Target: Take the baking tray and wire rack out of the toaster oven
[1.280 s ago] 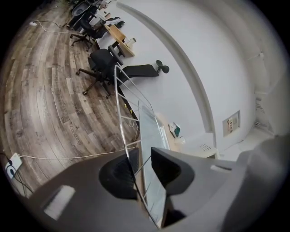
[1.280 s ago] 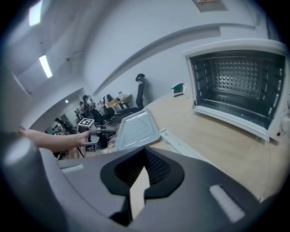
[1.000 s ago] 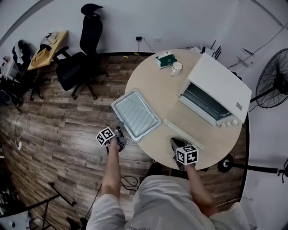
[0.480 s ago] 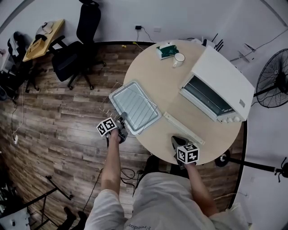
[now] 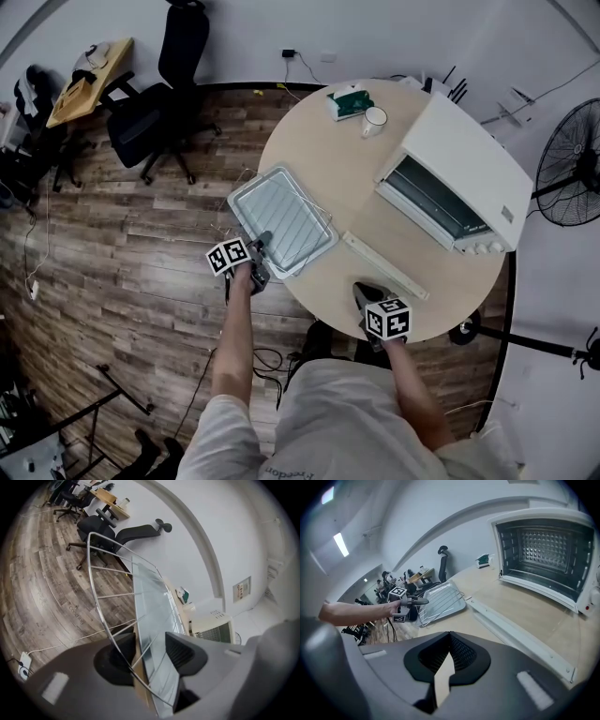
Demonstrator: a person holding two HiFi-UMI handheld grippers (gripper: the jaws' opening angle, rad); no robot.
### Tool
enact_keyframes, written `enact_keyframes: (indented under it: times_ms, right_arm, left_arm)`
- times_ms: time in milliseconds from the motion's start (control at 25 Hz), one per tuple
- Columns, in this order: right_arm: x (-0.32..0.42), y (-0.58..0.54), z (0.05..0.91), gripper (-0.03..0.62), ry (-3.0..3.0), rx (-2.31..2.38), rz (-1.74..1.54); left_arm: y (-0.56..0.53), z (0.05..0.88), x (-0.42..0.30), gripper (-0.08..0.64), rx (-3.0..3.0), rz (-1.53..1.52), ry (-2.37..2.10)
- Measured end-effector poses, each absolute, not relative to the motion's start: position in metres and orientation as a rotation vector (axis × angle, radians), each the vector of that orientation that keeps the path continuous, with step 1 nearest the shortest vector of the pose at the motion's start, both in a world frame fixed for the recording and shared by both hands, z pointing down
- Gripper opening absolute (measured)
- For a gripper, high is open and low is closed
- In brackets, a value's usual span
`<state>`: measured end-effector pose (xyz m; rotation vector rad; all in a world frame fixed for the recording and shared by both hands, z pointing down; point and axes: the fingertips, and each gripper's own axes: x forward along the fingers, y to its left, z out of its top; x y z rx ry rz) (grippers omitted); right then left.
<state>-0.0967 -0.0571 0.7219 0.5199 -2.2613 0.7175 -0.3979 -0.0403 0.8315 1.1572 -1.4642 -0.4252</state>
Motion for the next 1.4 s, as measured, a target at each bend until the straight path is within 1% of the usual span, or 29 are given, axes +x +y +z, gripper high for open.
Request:
enact_keyframes:
  times_ms: [120, 160, 280, 400, 520, 720, 1000, 1240, 1400]
  right_arm:
    - [-0.096, -0.055, 0.723, -0.005, -2.254, 0.525, 0.729]
    - [-0.096, -0.054, 0.724, -0.005, -2.251, 0.527, 0.734]
    - [-0.095, -0.05, 0.725, -0.005, -2.245, 0.532, 0.739]
    - [-0.091, -0.046, 0.727, -0.005, -2.235, 0.526, 0.73]
    - [-0.084, -0.046, 0.726, -0.005, -2.225, 0.55, 0.737]
    - [-0.082, -0.056, 0.717, -0.005, -2.242, 0.584, 0.735]
    - [-0.1, -0.054, 0.714, -0.005, -2.286, 0.515, 0.707]
    - [-0.122, -0.06, 0.706, -0.005, -2.34, 0.461, 0.696]
    - [-0.116, -0.068, 0.702, -0.005, -2.35, 0.533, 0.753]
  left_arm:
    - [-0.043, 0.83, -0.395, 0.256, 1.173, -0.398, -1.445]
    - [-0.043, 0.829, -0.393, 0.289, 1.181, -0.4, -1.436]
    - [-0.044, 0.825, -0.394, 0.342, 1.19, -0.45, -1.416]
    - [-0.04, 0.825, -0.399, 0.366, 1.184, -0.494, -1.424]
    - [-0.031, 0.825, -0.399, 0.373, 1.174, -0.522, -1.431]
    - [-0.011, 0.813, -0.401, 0.377, 1.146, -0.683, -1.436]
    - [0.031, 0.793, -0.389, 0.377, 1.119, -0.742, -1.544]
    - [0.042, 0.731, -0.346, 0.376, 1.221, -0.66, -1.742]
    - [0.029, 0.697, -0.307, 0.376, 1.313, -0.576, -1.815]
